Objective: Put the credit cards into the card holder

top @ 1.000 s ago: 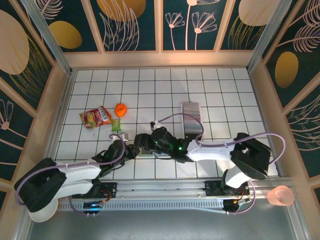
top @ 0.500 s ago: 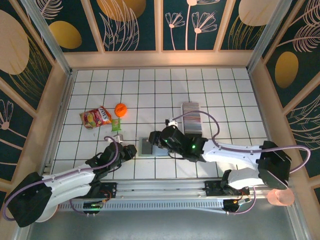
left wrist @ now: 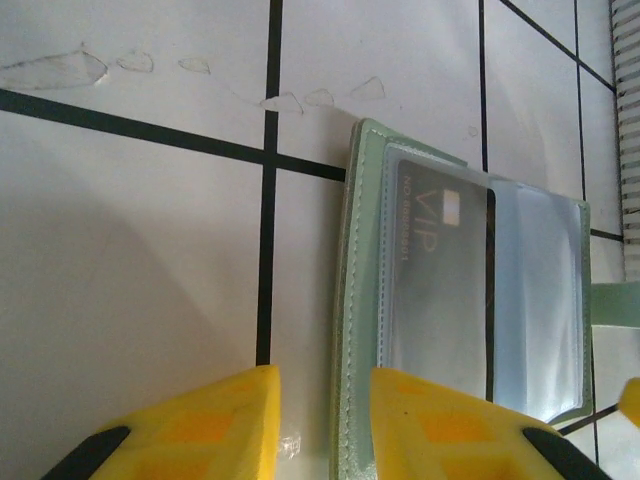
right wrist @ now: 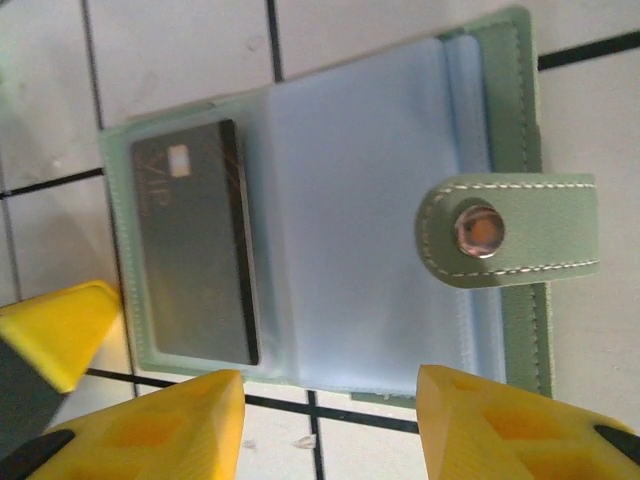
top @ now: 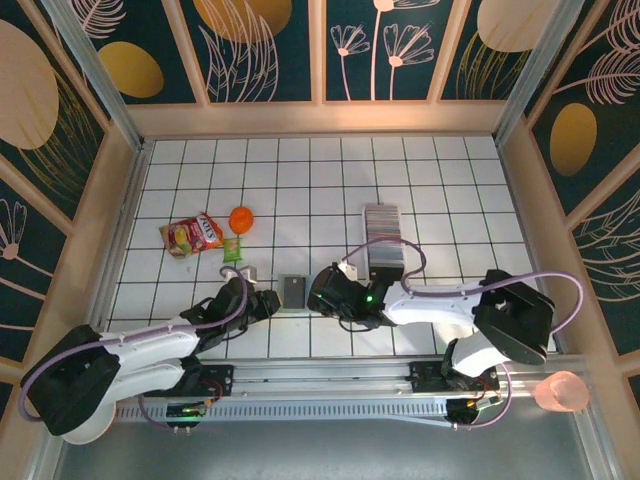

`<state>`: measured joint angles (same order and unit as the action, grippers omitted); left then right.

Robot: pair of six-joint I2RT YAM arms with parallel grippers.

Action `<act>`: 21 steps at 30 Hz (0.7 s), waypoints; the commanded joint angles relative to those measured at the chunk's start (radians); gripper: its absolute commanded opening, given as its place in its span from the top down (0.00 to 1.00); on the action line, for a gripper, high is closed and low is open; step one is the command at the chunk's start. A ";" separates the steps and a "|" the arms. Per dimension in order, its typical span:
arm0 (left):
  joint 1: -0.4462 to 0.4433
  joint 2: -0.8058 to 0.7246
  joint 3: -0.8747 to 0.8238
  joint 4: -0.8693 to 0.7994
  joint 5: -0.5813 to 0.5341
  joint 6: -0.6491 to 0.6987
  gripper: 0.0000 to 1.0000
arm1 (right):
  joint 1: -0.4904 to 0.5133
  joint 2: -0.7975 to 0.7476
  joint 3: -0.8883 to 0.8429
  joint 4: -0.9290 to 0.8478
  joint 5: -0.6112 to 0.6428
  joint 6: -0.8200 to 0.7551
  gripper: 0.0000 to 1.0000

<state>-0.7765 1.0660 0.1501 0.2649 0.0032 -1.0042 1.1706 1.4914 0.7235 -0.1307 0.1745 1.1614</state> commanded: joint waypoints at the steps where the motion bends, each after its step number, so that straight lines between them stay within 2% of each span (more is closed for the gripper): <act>1: -0.004 0.004 0.018 0.009 0.029 0.020 0.72 | -0.005 0.038 0.006 -0.004 -0.002 0.023 0.51; 8: -0.003 -0.002 0.000 0.015 0.031 0.020 0.74 | -0.005 0.089 0.024 -0.012 -0.005 0.031 0.51; 16: -0.003 0.031 -0.014 0.048 0.041 0.016 0.85 | -0.011 0.142 0.064 0.053 -0.006 0.019 0.50; 21: -0.004 0.051 -0.022 0.072 0.057 0.012 0.88 | -0.014 0.158 0.076 0.124 -0.014 0.011 0.50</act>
<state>-0.7765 1.1065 0.1444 0.3038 0.0383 -0.9962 1.1637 1.6249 0.7849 -0.0433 0.1623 1.1664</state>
